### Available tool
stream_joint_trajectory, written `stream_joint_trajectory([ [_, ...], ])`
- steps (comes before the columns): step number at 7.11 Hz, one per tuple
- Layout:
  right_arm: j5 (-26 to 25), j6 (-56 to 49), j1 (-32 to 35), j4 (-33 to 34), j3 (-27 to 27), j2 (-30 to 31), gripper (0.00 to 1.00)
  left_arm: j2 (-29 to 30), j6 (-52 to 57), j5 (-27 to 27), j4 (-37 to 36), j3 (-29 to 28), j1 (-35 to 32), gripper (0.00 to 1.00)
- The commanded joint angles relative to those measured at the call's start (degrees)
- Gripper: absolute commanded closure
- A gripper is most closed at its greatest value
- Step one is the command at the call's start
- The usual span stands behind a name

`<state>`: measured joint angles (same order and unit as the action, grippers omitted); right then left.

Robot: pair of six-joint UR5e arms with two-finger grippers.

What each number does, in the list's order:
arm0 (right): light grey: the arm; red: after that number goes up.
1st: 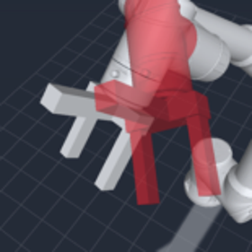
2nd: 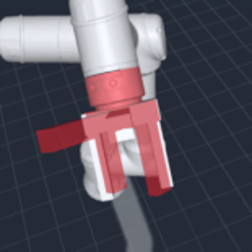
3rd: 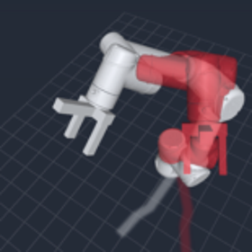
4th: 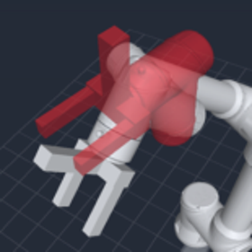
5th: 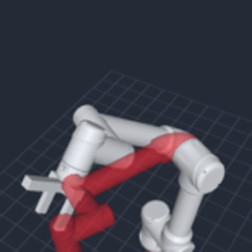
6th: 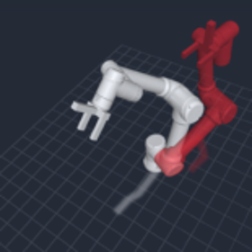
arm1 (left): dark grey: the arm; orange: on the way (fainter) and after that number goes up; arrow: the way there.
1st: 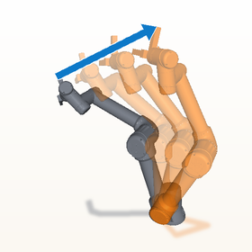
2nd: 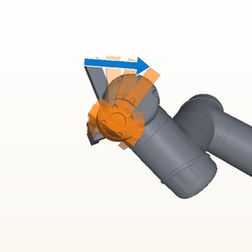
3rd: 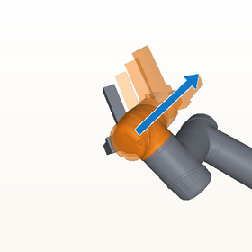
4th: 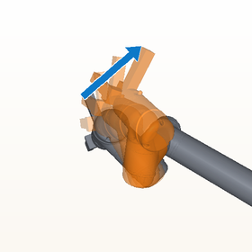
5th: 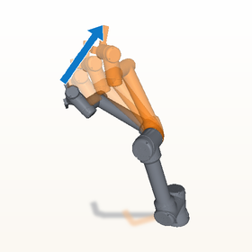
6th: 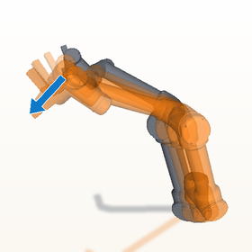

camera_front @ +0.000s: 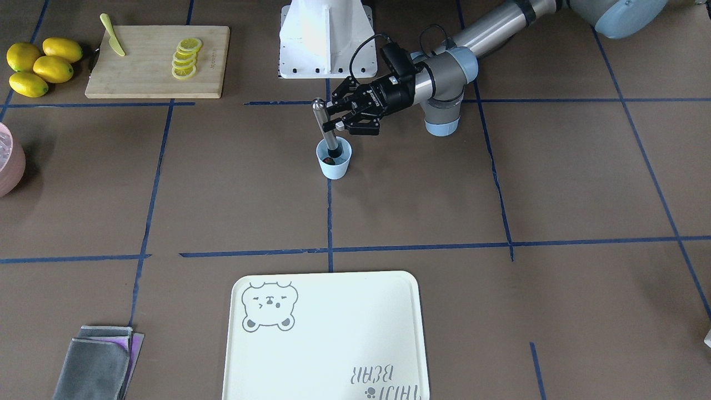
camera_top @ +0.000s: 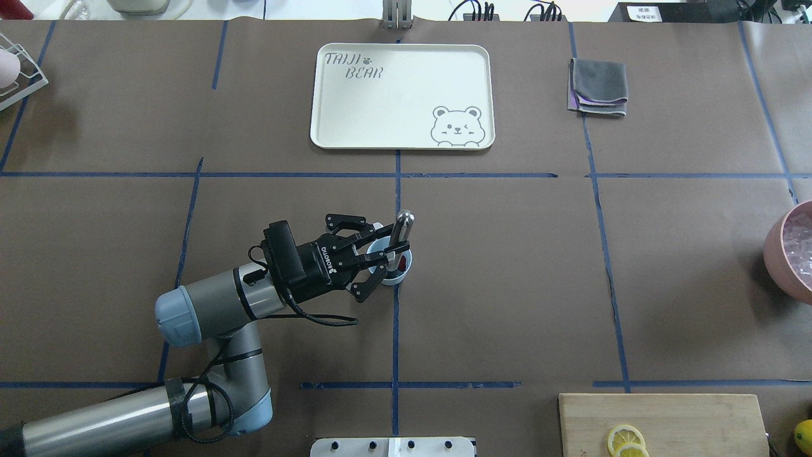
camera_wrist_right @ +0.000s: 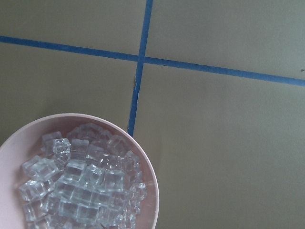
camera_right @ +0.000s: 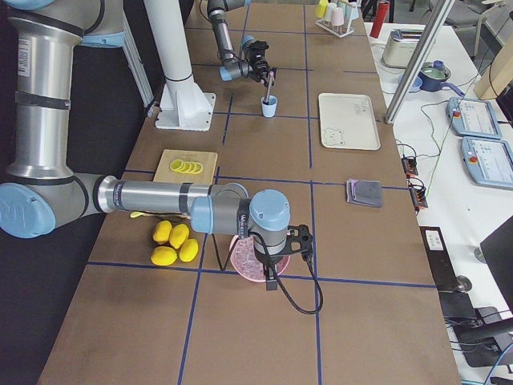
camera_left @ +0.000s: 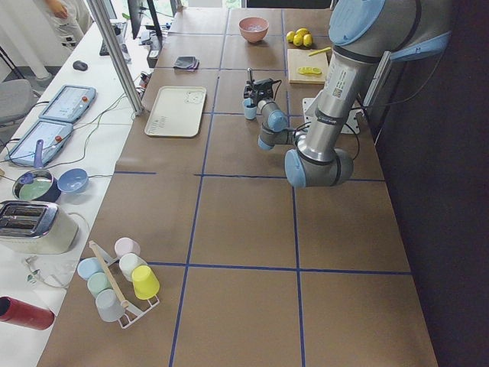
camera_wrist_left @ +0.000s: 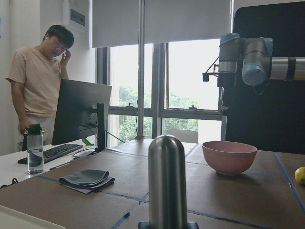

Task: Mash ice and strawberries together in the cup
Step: 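Push the muddler down into the cup with the left gripper, mashing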

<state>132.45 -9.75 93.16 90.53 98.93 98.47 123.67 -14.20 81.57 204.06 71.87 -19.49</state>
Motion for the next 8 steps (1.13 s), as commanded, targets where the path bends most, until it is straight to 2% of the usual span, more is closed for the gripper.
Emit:
stream_joint_trajectory([
  [1, 0.09, -0.01, 0.00, 0.00, 0.04, -0.03, 0.00, 0.16, -0.73, 0.08, -0.50, 3.26, -1.60, 1.00],
  [2, 0.09, 0.08, 0.00, 0.00, 0.12, -0.03, 0.00, 0.16, -1.09, 0.08, -1.11, 5.02, -2.65, 1.00],
  [3, 0.09, 0.08, 0.00, 0.00, 0.04, -0.03, 0.00, -0.10, -2.48, 0.08, -5.12, 7.30, -3.45, 1.00],
  [5, 0.00, -0.01, 0.00, 0.00, 0.04, -0.03, 0.00, -1.41, -3.02, 0.44, -19.67, 16.86, -4.95, 1.00],
  [8, 0.09, 0.08, 0.00, 0.00, -0.49, -0.03, 0.00, -2.64, -3.02, 0.52, -47.34, 29.69, -6.08, 1.00],
])
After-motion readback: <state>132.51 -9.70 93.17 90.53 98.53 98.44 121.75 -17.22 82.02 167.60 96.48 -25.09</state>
